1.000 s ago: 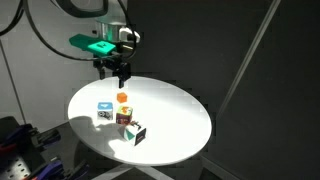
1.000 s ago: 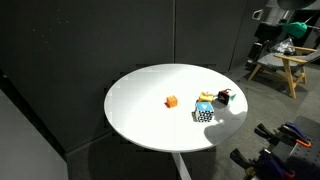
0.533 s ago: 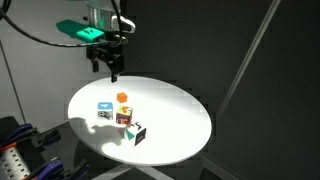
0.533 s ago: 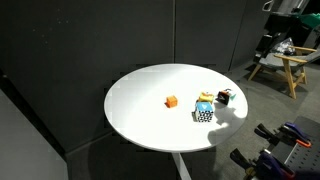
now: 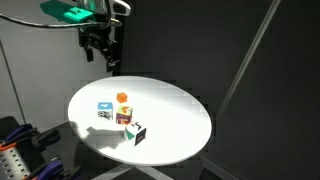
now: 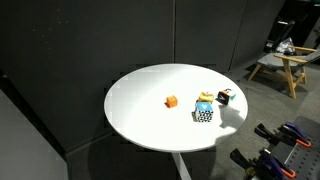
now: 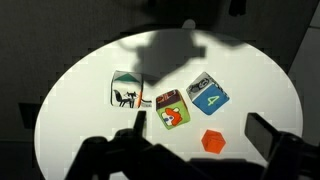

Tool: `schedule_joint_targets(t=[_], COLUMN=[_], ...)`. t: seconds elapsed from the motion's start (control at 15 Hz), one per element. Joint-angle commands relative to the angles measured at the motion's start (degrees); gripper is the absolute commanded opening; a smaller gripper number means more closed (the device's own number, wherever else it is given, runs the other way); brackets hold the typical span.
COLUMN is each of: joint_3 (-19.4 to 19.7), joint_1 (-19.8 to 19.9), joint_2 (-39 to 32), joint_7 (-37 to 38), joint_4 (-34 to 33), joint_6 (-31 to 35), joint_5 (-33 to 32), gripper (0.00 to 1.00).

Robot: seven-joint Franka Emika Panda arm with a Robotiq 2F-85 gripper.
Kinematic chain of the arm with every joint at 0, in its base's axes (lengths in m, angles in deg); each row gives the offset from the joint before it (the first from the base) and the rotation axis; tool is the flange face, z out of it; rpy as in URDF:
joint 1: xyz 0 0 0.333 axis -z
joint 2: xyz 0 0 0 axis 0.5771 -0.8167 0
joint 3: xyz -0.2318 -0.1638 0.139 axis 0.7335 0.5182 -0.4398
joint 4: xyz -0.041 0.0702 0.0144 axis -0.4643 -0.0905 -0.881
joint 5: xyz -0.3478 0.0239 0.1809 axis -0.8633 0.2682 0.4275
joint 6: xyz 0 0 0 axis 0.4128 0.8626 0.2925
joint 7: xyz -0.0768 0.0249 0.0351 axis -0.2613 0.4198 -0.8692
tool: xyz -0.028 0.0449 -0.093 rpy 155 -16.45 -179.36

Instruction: Rotate the A cube on the table

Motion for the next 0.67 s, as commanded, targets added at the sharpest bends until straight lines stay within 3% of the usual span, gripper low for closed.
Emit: schedule_joint_targets(t=[0.0, 0.6], joint_3=[1.23, -0.57], joint_1=[-0.90, -0.62], joint_2=[5.15, 11.57], joint_7=[-0.75, 2.60], joint_4=[1.65, 4.58], joint_6=[-0.65, -1.87], joint_5=[-0.73, -1.78], gripper=[1.00, 1.00])
